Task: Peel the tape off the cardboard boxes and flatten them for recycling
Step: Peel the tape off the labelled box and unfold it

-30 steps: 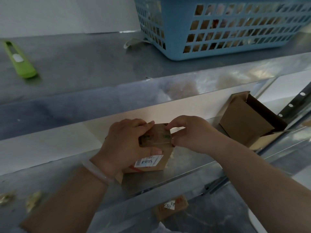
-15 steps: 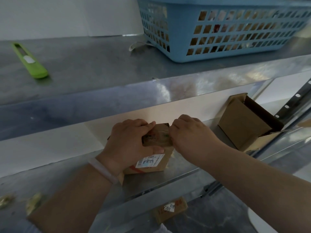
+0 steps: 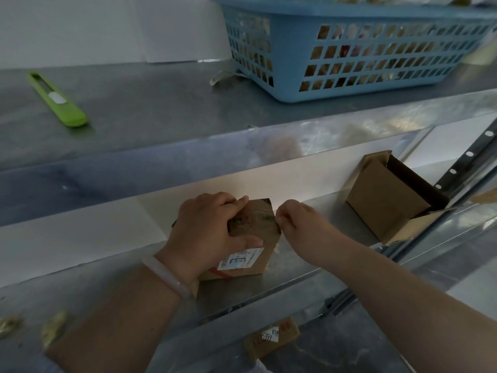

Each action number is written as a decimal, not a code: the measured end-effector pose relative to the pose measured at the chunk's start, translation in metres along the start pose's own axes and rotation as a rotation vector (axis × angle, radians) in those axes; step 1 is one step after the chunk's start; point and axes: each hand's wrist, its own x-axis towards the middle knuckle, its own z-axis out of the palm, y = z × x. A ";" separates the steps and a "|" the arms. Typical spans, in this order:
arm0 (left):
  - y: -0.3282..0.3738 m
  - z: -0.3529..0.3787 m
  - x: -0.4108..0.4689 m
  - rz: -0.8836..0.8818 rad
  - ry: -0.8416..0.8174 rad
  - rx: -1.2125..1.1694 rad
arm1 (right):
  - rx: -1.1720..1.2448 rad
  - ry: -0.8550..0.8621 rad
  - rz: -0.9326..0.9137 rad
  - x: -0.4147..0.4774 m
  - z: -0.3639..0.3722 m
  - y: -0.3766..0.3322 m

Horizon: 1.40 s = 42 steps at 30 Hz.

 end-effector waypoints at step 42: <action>0.001 0.005 -0.003 0.008 0.035 0.001 | 0.081 0.225 -0.067 0.008 -0.001 -0.022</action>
